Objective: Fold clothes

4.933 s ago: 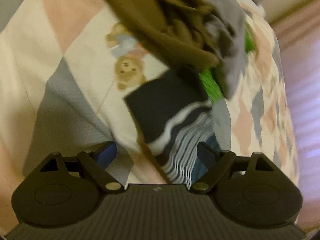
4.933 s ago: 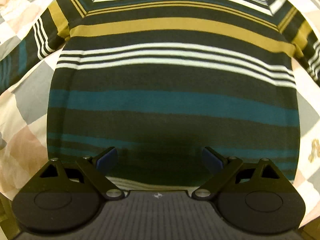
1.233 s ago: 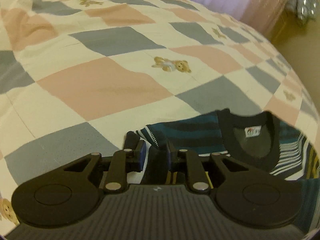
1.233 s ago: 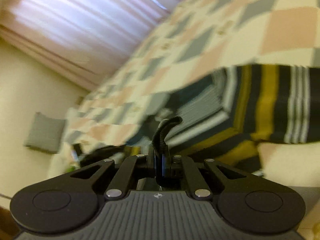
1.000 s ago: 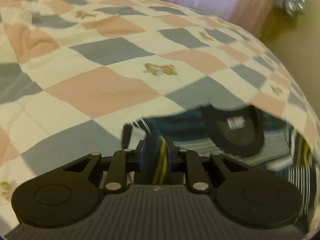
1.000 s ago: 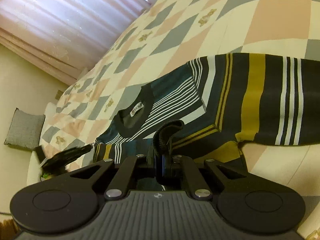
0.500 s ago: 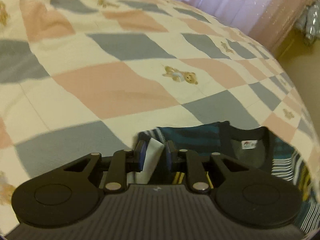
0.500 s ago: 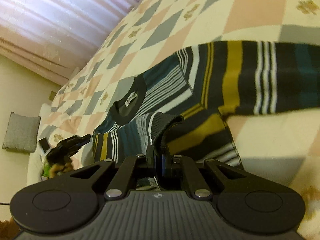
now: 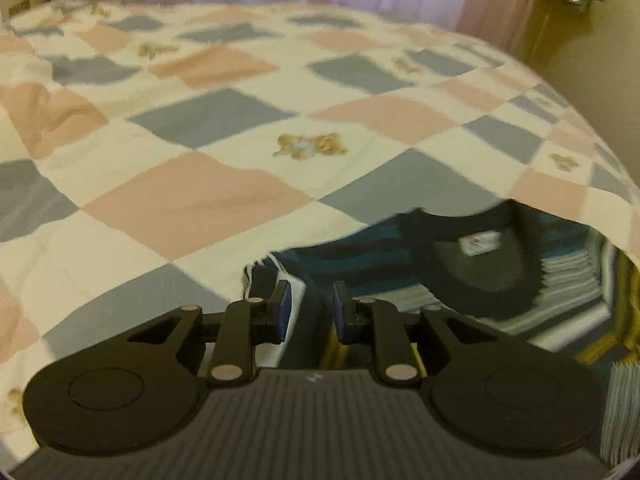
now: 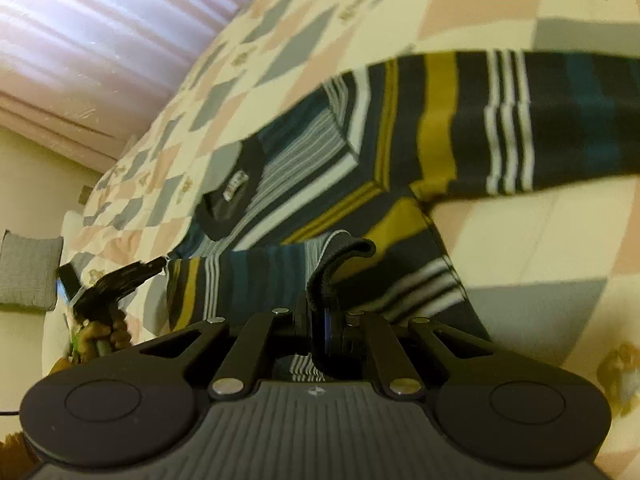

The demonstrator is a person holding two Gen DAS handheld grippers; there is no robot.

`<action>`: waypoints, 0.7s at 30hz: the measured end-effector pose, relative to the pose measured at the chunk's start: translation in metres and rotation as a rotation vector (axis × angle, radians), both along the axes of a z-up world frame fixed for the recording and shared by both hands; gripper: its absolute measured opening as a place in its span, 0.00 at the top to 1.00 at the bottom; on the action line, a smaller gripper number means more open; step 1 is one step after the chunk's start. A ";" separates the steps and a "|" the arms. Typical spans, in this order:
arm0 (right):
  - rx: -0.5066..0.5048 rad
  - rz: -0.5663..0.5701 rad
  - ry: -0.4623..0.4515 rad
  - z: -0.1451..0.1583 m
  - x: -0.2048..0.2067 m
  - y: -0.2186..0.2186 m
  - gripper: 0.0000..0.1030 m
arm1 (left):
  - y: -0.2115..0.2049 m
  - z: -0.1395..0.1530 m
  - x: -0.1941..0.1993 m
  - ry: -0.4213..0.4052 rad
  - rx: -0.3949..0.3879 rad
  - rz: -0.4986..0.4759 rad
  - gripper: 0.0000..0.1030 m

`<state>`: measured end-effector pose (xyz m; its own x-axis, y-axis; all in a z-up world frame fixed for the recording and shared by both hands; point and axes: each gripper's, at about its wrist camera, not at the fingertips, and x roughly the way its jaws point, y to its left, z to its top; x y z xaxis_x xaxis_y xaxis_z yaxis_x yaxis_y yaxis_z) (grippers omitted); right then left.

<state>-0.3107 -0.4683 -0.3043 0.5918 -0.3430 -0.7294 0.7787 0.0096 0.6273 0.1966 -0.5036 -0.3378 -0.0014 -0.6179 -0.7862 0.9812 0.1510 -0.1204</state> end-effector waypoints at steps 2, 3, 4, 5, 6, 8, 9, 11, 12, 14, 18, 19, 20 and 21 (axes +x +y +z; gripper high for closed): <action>0.008 -0.008 0.011 0.000 0.001 -0.002 0.95 | 0.022 0.011 -0.009 0.004 -0.021 -0.019 0.84; 0.017 -0.014 0.017 -0.002 0.001 -0.003 0.95 | 0.034 0.006 -0.017 -0.009 -0.005 -0.039 0.84; 0.025 -0.020 0.024 -0.004 0.002 -0.004 0.95 | 0.044 -0.001 -0.026 -0.020 0.014 -0.057 0.84; 0.034 -0.025 0.033 -0.005 0.004 -0.005 0.95 | 0.050 -0.013 -0.033 -0.027 0.043 -0.070 0.84; 0.042 -0.029 0.042 -0.007 0.006 -0.006 0.95 | 0.055 -0.023 -0.039 -0.034 0.066 -0.078 0.84; 0.055 -0.032 0.068 -0.009 0.014 -0.008 0.95 | 0.060 -0.029 -0.044 -0.051 0.071 -0.060 0.84; 0.059 -0.032 0.081 -0.009 0.019 -0.010 0.95 | 0.062 -0.032 -0.047 -0.060 0.073 -0.050 0.84; 0.045 -0.024 0.103 -0.005 0.027 -0.013 0.94 | 0.068 -0.023 -0.045 -0.018 0.040 -0.012 0.84; 0.031 -0.016 0.112 -0.002 0.033 -0.014 0.94 | 0.072 -0.014 -0.042 0.009 0.017 0.005 0.84; -0.004 0.001 0.127 0.006 0.045 -0.017 0.94 | 0.079 0.001 -0.038 0.051 -0.016 0.021 0.84; -0.046 0.034 0.115 0.010 0.072 -0.023 0.93 | 0.087 0.011 -0.040 0.109 -0.024 0.016 0.84; -0.044 0.047 0.114 0.007 0.078 -0.023 0.91 | 0.088 0.011 -0.042 0.121 -0.020 0.016 0.84; -0.046 0.069 0.117 0.002 0.085 -0.023 0.84 | 0.089 0.011 -0.043 0.134 -0.016 0.016 0.84; -0.051 0.105 0.127 -0.006 0.093 -0.023 0.80 | 0.090 0.011 -0.045 0.147 -0.011 0.016 0.84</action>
<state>-0.2174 -0.4918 -0.3106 0.5308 -0.3222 -0.7839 0.8446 0.1242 0.5208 0.1517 -0.4140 -0.3267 -0.1060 -0.6277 -0.7712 0.9503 0.1643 -0.2643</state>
